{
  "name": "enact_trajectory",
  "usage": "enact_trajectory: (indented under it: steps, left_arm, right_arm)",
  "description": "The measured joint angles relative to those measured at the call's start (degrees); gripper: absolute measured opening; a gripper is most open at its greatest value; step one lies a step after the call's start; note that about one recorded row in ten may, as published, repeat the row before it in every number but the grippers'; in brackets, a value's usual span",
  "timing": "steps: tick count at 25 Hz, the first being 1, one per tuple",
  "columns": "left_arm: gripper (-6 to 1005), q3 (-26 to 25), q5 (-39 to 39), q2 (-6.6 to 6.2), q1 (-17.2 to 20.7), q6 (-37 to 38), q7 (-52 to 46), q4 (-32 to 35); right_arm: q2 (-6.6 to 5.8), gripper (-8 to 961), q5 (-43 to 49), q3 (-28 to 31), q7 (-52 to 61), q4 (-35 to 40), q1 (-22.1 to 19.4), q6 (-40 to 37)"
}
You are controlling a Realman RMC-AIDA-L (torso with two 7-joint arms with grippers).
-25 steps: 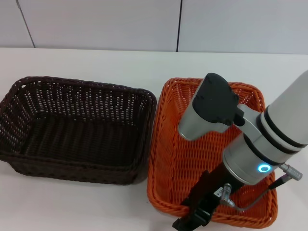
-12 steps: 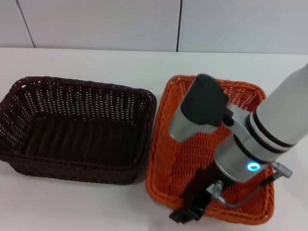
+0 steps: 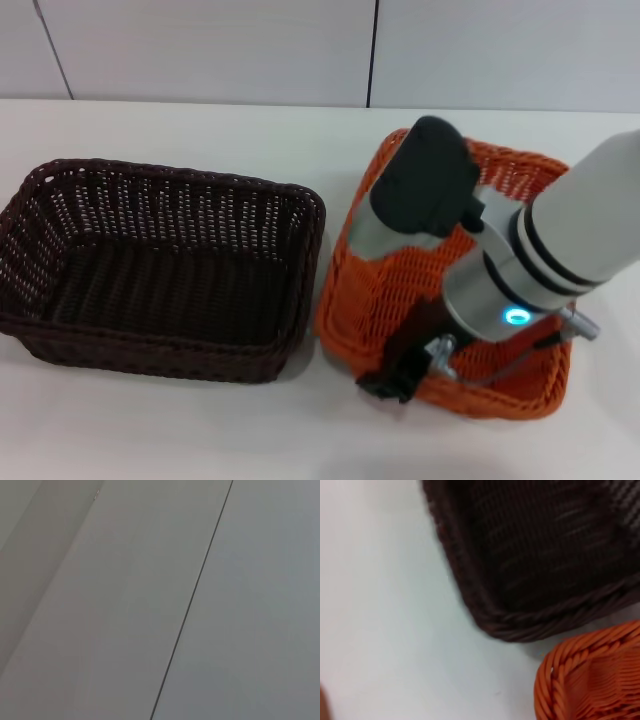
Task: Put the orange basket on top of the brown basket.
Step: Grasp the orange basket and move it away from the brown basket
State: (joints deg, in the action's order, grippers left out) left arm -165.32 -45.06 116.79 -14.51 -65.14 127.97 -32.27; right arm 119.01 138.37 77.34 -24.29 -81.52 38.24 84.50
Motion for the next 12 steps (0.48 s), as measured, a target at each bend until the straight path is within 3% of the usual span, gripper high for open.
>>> enact_trajectory:
  steps: [12]
  left_arm:
    - [652,0.0,0.0,-0.78,-1.2,0.4,0.0,0.4]
  right_arm:
    - [-0.01,171,11.4,0.6,3.2,-3.3,0.7,-5.4]
